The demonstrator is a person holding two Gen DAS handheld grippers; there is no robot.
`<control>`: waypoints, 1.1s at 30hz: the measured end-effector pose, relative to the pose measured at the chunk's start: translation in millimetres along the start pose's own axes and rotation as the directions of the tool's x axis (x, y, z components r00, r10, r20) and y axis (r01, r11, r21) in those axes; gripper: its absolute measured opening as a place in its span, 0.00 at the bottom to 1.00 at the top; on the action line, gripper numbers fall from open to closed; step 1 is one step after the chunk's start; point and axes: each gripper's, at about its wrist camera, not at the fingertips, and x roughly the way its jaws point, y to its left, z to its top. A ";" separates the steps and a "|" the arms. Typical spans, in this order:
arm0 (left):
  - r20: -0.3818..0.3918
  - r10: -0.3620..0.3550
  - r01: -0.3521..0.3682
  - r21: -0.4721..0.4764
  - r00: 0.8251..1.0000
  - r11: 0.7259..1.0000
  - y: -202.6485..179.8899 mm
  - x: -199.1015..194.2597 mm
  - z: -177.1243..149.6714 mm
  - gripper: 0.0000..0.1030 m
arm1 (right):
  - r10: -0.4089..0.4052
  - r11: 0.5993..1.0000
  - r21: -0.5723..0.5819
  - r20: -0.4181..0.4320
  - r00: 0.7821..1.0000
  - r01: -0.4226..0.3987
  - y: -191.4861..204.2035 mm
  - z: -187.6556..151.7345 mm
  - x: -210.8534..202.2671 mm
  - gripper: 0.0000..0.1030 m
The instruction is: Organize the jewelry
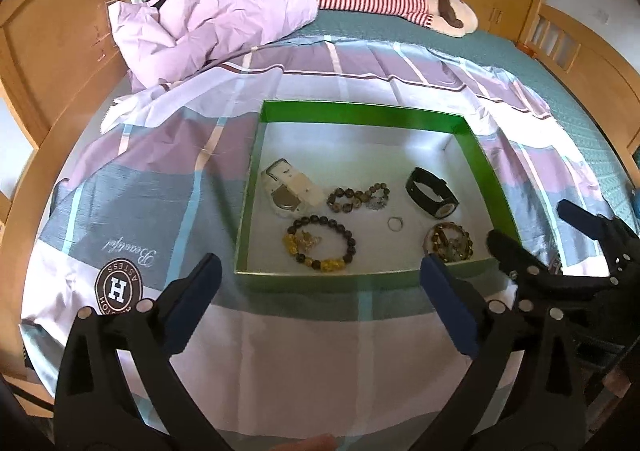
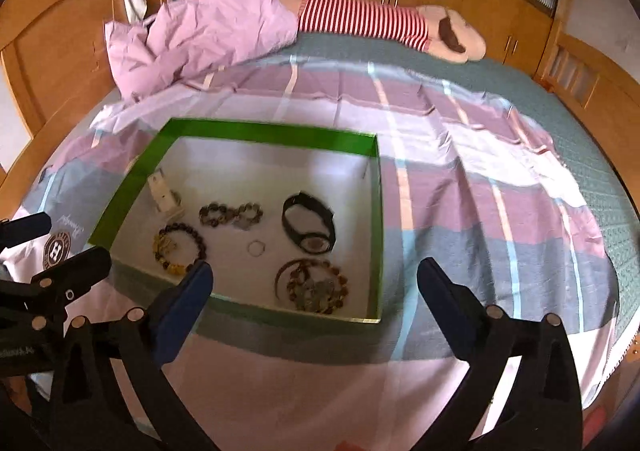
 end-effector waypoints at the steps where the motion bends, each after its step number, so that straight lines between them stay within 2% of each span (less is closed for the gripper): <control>1: 0.003 0.011 -0.011 0.000 1.000 1.000 -0.6 0.6 0.2 0.96 | -0.004 1.000 0.004 0.002 1.000 0.004 -1.7 -0.5 0.3 0.97; 6: -0.016 0.041 -0.041 0.017 0.999 0.999 -6.1 9.4 0.6 0.96 | -0.001 1.000 0.014 -0.025 1.000 0.001 -6.8 -1.1 4.5 0.97; 12: -0.047 -0.011 0.012 0.014 0.999 1.000 -3.8 14.3 0.9 0.96 | -0.023 0.999 0.021 -0.031 0.999 0.024 -7.7 -1.2 5.8 0.97; 18: -0.039 -0.020 0.020 -0.013 0.999 1.000 3.4 11.9 1.6 0.96 | -0.026 1.000 0.012 -0.043 0.999 0.027 -2.2 -2.6 8.5 0.97; 33: -0.041 -0.020 0.020 -0.001 0.999 1.000 2.1 11.3 3.4 0.96 | -0.027 1.000 0.007 -0.059 0.998 0.027 3.2 -5.5 11.7 0.97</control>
